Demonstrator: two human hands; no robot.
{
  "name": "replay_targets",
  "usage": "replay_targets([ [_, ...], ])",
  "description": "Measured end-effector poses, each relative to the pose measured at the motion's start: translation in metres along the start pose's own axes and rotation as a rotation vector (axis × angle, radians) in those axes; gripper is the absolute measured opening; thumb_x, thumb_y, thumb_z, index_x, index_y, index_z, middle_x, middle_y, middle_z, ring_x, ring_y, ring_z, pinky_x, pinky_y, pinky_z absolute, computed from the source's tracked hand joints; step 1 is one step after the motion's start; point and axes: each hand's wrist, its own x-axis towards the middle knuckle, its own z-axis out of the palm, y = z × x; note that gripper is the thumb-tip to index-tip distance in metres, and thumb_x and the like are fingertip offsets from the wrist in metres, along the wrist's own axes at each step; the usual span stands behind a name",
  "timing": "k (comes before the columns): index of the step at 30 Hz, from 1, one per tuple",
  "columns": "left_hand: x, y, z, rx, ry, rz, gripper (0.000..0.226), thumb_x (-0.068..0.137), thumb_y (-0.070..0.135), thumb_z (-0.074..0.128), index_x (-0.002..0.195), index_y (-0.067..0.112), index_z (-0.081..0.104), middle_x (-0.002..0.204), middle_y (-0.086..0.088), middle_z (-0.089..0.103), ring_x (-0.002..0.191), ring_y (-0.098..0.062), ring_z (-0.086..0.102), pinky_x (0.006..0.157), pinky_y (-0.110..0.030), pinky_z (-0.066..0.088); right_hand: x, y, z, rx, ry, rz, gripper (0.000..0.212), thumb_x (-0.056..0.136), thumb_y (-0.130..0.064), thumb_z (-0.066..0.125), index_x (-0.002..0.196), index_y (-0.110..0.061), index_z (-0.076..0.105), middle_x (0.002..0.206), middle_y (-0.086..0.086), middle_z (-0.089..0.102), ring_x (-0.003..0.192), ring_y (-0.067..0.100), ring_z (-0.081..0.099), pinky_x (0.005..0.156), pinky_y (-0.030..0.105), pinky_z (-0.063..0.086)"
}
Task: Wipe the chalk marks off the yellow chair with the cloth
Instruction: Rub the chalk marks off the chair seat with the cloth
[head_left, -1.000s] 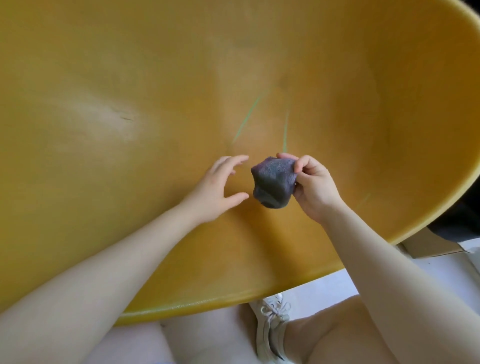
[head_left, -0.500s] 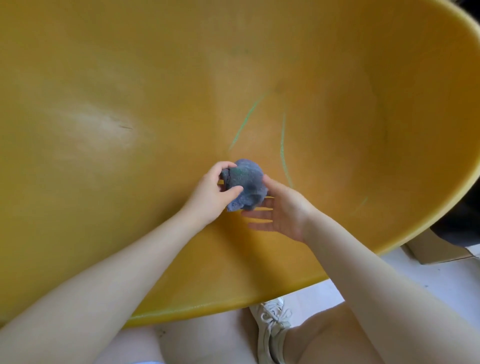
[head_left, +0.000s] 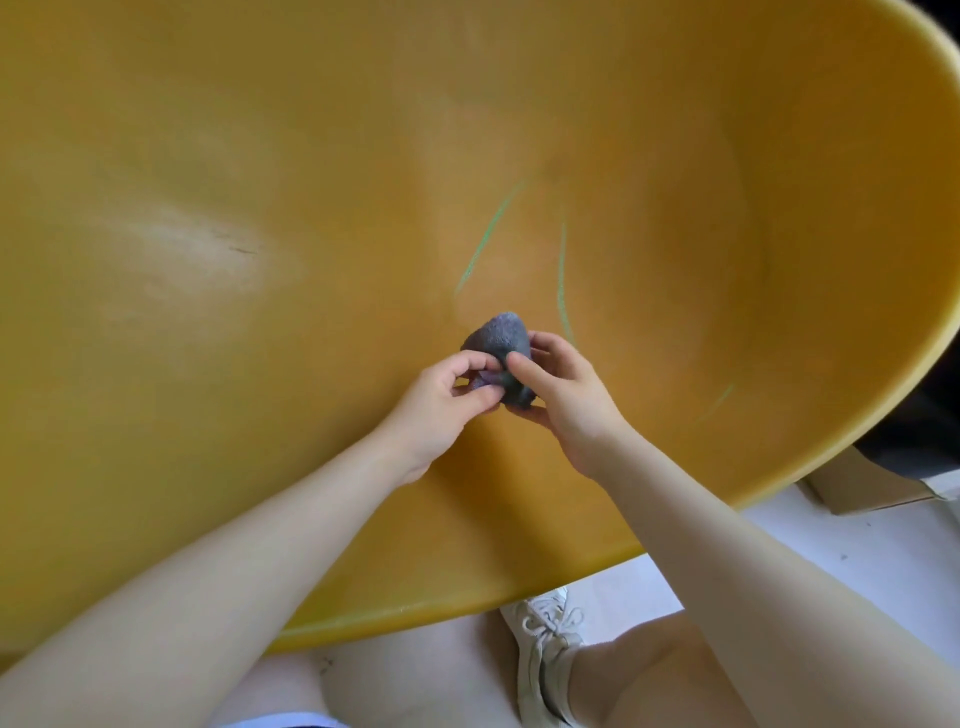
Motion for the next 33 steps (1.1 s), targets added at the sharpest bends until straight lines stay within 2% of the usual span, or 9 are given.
replay_targets([
  [3, 0.002, -0.001, 0.001, 0.002, -0.138, -0.108, 0.023, 0.092, -0.003, 0.048, 0.093, 0.018, 0.058, 0.097, -0.003, 0.060, 0.090, -0.017, 0.059, 0.090, -0.027, 0.048, -0.005, 0.003, -0.007, 0.000, 0.086, 0.026, 0.030, 0.087, -0.009, 0.062, 0.110, -0.021, 0.049, 0.103, 0.005, 0.064, 0.088, 0.022, 0.066, 0.081, 0.039, 0.054],
  [5, 0.005, -0.001, -0.002, 0.154, -0.194, -0.163, 0.024, 0.092, 0.002, 0.048, 0.105, 0.021, 0.056, 0.103, 0.001, 0.058, 0.099, -0.014, 0.053, 0.088, -0.026, 0.042, -0.004, 0.002, -0.017, -0.187, 0.264, -0.065, 0.025, 0.083, -0.004, 0.064, 0.097, -0.018, 0.049, 0.094, 0.003, 0.063, 0.081, 0.019, 0.065, 0.071, 0.029, 0.053],
  [7, 0.009, -0.005, -0.011, 0.478, -0.205, -0.157, 0.042, 0.092, 0.010, 0.052, 0.131, 0.024, 0.044, 0.124, 0.002, 0.051, 0.111, -0.013, 0.048, 0.089, -0.024, 0.038, -0.006, -0.005, -0.033, -0.538, 0.490, -0.251, 0.021, 0.082, -0.002, 0.058, 0.094, -0.016, 0.048, 0.089, 0.003, 0.061, 0.066, 0.011, 0.064, 0.058, 0.022, 0.049],
  [9, 0.010, -0.006, -0.023, 0.970, -0.191, -0.060, 0.054, 0.091, 0.024, 0.055, 0.141, 0.024, 0.034, 0.140, -0.001, 0.039, 0.125, -0.018, 0.040, 0.099, -0.027, 0.035, -0.005, -0.003, -0.049, -1.070, 0.657, -0.432, 0.024, 0.077, -0.003, 0.059, 0.099, -0.013, 0.054, 0.098, 0.010, 0.062, 0.075, 0.026, 0.062, 0.066, 0.033, 0.046],
  [12, 0.008, -0.005, -0.034, 1.493, -0.234, -0.055, 0.073, 0.086, 0.050, 0.056, 0.146, 0.026, 0.025, 0.154, -0.006, 0.016, 0.140, -0.026, 0.017, 0.110, -0.038, 0.024, 0.003, 0.036, -0.047, -1.549, 0.461, -0.480, 0.026, 0.077, -0.007, 0.065, 0.103, -0.010, 0.063, 0.103, 0.014, 0.064, 0.091, 0.040, 0.055, 0.084, 0.047, 0.041],
  [16, 0.004, -0.008, -0.040, 1.633, -0.249, -0.190, 0.093, 0.079, 0.066, 0.052, 0.150, 0.023, 0.011, 0.157, -0.010, -0.002, 0.144, -0.030, 0.005, 0.113, -0.042, 0.018, 0.003, 0.065, -0.022, -1.409, 0.190, -0.379, 0.025, 0.089, -0.008, 0.054, 0.112, -0.010, 0.065, 0.117, 0.013, 0.060, 0.094, 0.040, 0.052, 0.083, 0.039, 0.043],
  [24, 0.008, -0.004, -0.067, 1.613, -0.447, -0.253, 0.120, 0.067, 0.061, 0.069, 0.150, 0.021, -0.008, 0.154, 0.000, -0.023, 0.144, -0.018, -0.013, 0.116, -0.031, 0.009, -0.023, 0.087, 0.010, -1.362, -0.152, -0.704, 0.035, 0.081, -0.014, 0.043, 0.103, -0.018, 0.070, 0.109, 0.015, 0.064, 0.081, 0.037, 0.058, 0.073, 0.037, 0.052],
  [29, 0.007, -0.009, -0.068, 1.603, -0.429, -0.240, 0.121, 0.067, 0.061, 0.070, 0.149, 0.020, -0.010, 0.154, 0.006, -0.023, 0.143, -0.013, -0.013, 0.115, -0.035, 0.013, 0.016, 0.059, -0.057, -1.567, 0.162, -0.526, 0.033, 0.086, -0.008, 0.052, 0.112, -0.022, 0.066, 0.112, 0.018, 0.059, 0.086, 0.038, 0.050, 0.073, 0.039, 0.047],
  [33, 0.006, -0.008, -0.069, 1.605, -0.426, -0.234, 0.121, 0.067, 0.060, 0.070, 0.149, 0.018, -0.010, 0.154, 0.005, -0.022, 0.144, -0.014, -0.013, 0.115, -0.035, 0.012, 0.018, 0.051, -0.064, -1.442, 0.472, -0.286, 0.031, 0.091, -0.011, 0.048, 0.116, -0.021, 0.064, 0.122, 0.016, 0.046, 0.094, 0.035, 0.042, 0.083, 0.037, 0.038],
])
